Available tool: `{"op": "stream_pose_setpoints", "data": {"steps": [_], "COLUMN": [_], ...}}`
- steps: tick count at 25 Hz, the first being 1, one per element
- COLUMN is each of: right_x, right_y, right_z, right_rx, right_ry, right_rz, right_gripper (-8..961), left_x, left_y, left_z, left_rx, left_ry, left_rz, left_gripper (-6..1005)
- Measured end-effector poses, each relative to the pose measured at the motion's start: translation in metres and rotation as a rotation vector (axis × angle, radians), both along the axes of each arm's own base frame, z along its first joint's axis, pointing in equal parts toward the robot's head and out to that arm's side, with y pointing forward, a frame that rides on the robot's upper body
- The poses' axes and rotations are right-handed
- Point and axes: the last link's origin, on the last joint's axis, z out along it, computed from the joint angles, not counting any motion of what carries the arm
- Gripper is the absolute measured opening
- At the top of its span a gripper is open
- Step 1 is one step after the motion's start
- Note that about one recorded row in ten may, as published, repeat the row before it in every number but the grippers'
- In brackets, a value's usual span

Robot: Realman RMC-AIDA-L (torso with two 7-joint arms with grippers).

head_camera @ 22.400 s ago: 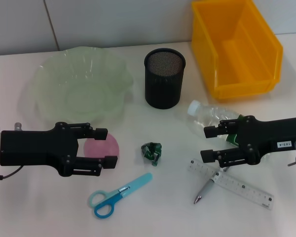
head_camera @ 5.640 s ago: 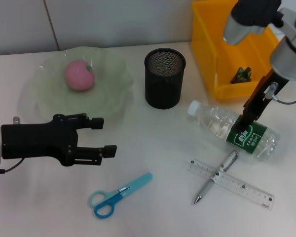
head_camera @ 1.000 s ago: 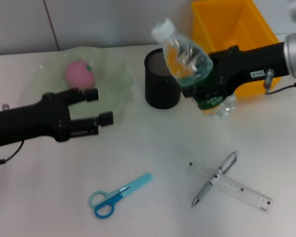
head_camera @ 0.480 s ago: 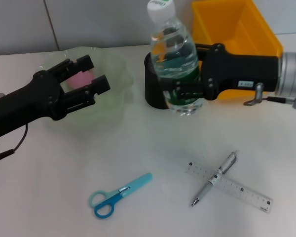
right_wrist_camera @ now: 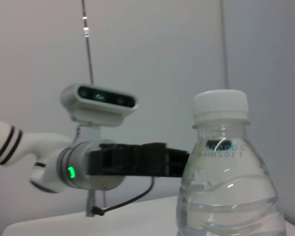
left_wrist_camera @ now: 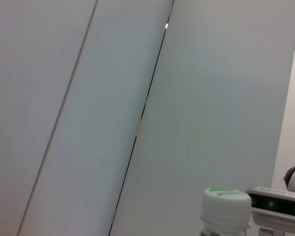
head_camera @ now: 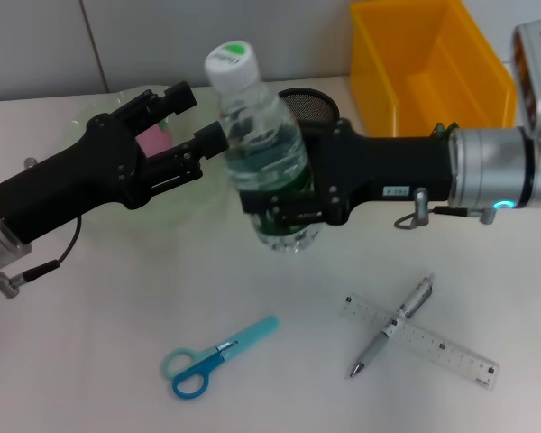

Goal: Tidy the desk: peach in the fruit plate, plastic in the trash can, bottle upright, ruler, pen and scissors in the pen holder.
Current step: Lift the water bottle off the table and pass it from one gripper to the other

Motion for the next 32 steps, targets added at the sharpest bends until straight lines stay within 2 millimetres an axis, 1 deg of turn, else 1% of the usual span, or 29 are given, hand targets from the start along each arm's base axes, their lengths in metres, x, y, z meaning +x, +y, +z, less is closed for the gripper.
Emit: {"op": "stream_pose_setpoints", "data": {"steps": [8, 16, 32], "right_x": [-0.006, -0.008, -0.011], "right_y": [0.0, 0.003, 0.001], "right_z": [-0.008, -0.014, -0.021], "right_rx": [-0.026, -0.035, -0.051], "right_ry": [-0.015, -0.021, -0.037], "right_rz": [0.022, 0.014, 0.039], "right_gripper": [770, 770, 769], "left_x": [0.005, 0.007, 0.009], "left_y": [0.0, -0.001, -0.002], "left_z": [0.002, 0.004, -0.002], "left_rx": [0.02, 0.036, 0.015], "left_ry": [-0.024, -0.038, -0.028], "left_rz": [-0.025, -0.049, -0.056], "left_gripper": [852, 847, 835]}}
